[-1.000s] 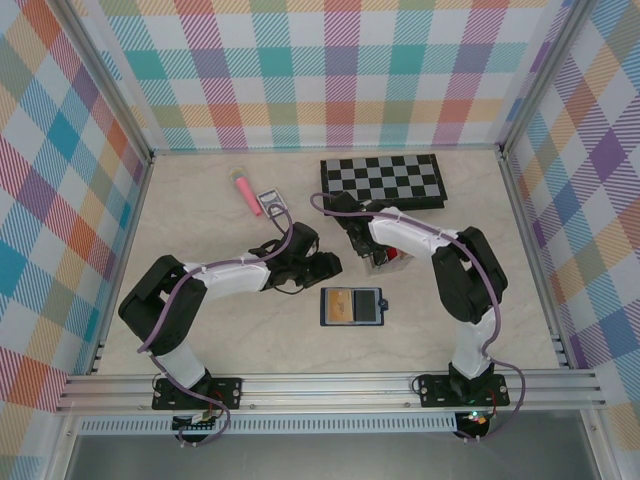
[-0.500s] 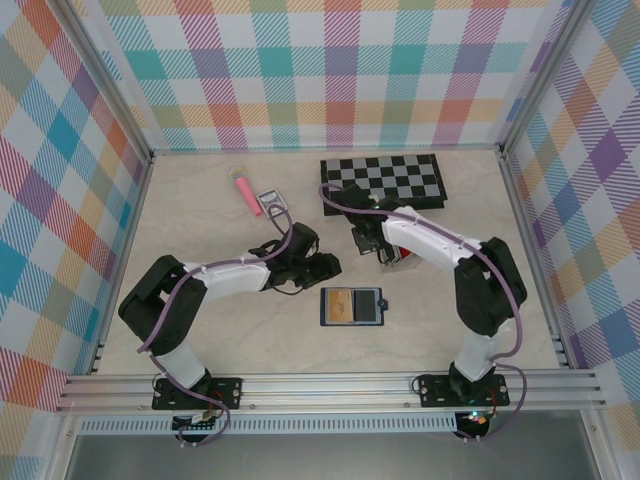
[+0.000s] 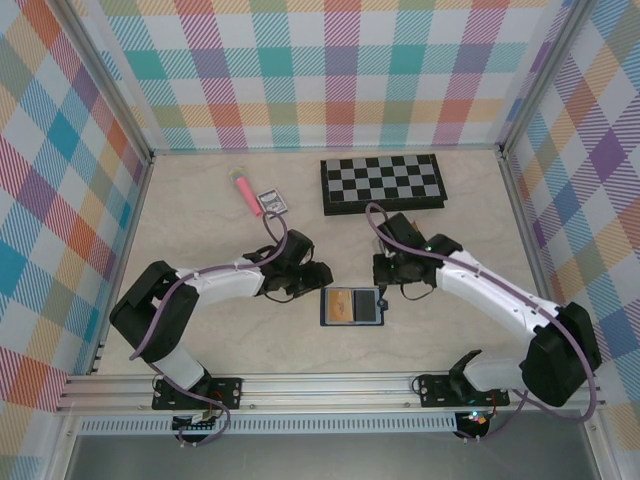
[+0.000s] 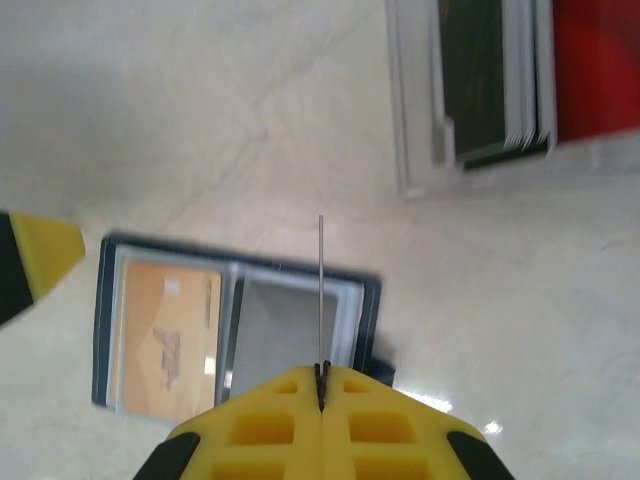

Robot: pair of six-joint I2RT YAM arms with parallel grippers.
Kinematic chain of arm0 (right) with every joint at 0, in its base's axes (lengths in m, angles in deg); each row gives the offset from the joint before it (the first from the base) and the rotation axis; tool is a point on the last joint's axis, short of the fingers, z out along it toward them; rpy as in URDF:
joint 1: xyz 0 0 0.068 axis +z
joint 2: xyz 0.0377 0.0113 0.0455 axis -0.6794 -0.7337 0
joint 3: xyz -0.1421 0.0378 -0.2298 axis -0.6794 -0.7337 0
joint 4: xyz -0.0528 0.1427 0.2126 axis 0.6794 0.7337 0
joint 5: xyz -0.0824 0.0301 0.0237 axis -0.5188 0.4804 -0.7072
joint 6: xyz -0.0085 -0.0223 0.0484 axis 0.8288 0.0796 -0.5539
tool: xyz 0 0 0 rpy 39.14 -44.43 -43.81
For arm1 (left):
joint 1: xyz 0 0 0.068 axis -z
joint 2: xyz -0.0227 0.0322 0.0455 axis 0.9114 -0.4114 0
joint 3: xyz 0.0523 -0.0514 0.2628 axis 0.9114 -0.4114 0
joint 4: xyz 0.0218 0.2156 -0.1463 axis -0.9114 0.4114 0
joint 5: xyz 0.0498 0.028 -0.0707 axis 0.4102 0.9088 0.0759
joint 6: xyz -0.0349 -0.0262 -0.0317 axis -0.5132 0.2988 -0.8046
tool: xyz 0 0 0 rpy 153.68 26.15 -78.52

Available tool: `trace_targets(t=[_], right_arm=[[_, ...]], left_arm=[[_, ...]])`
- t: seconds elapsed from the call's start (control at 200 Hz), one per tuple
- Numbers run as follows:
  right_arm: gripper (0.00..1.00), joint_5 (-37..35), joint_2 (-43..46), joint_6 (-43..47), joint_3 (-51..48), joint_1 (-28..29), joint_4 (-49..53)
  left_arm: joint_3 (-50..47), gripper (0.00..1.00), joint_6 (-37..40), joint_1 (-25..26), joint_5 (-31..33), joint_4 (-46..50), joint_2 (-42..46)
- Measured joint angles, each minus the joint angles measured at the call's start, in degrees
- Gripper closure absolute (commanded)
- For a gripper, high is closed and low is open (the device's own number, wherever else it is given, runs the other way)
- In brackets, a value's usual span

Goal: Put the credit cards into the card holder
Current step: Turn over the card slot in the card holder.

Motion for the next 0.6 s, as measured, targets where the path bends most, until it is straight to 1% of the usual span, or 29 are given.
trace_targets(t=[0.115,0.235,0.6], right_arm=[[0.98,2.8,0.3,-2.6,-4.6,0.1,-2.2],[0.98,3.6,0.3,-4.5,-7.4,0.5,-3.8],[0.97,3.3,0.1,-7.7,-9.4,1.0,-5.9]], left_arm=[[-1.2,0.47,0.0,0.0,-0.3,0.0,0.0],[-1.5,0.47,0.0,0.0,-1.0,0.0,0.0],[-1.5,0.47,0.2,0.9,-2.1,0.0,-1.0]])
